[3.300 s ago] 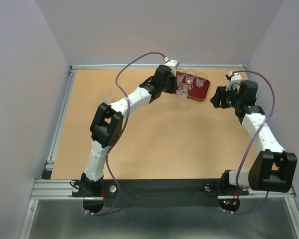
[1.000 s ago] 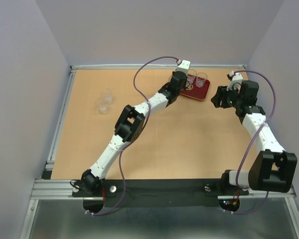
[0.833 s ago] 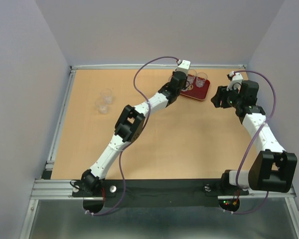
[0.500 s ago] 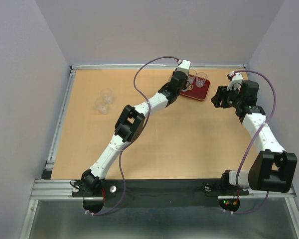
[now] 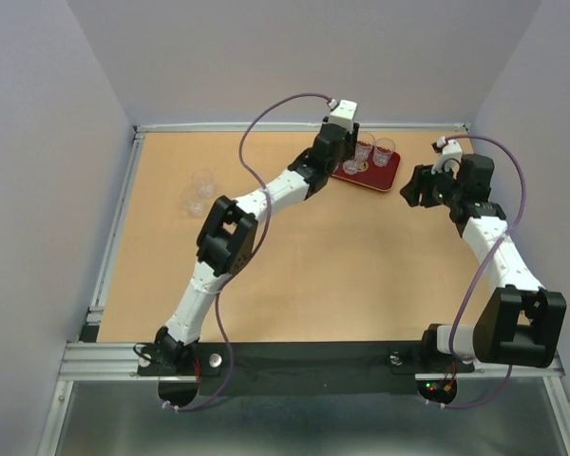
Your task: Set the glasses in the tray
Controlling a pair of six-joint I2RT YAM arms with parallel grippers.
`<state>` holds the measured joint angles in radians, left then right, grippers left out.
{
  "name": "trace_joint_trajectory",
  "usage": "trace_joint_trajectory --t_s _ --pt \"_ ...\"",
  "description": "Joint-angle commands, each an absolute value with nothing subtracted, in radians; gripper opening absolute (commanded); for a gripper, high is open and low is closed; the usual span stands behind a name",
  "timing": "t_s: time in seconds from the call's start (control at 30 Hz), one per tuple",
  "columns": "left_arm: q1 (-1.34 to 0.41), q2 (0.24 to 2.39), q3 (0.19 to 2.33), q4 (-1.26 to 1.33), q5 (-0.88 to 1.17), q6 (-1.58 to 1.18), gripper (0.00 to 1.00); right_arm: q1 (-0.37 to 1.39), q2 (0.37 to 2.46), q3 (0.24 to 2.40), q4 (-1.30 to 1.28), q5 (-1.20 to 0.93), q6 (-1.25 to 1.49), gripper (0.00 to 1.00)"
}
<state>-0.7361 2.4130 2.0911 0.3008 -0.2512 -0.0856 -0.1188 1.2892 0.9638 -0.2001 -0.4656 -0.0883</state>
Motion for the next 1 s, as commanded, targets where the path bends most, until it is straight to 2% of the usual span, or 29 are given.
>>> trace_joint_trajectory --t_s 0.0,0.23,0.53,0.73,0.87,0.97 --pt "-0.707 2.151 1.968 0.413 -0.215 -0.138 0.56 -0.129 1.282 0.937 -0.152 -0.52 -0.117 0.59" --pt "-0.598 1.826 1.48 0.477 -0.123 -0.291 0.68 -0.132 1.273 0.931 -0.153 -0.581 -0.135 0.59" --pt "-0.302 1.399 0.978 0.442 -0.081 -0.566 0.72 -0.135 1.27 0.93 -0.153 -0.597 -0.137 0.59" --pt "-0.119 1.328 0.894 0.18 -0.192 -0.745 0.77 -0.135 1.275 0.928 -0.152 -0.588 -0.135 0.59" --pt "-0.072 1.342 0.894 0.054 -0.265 -0.834 0.76 -0.135 1.279 0.928 -0.153 -0.583 -0.135 0.59" --pt "-0.043 1.386 0.92 -0.038 -0.304 -0.887 0.71 -0.135 1.282 0.928 -0.152 -0.58 -0.135 0.59"
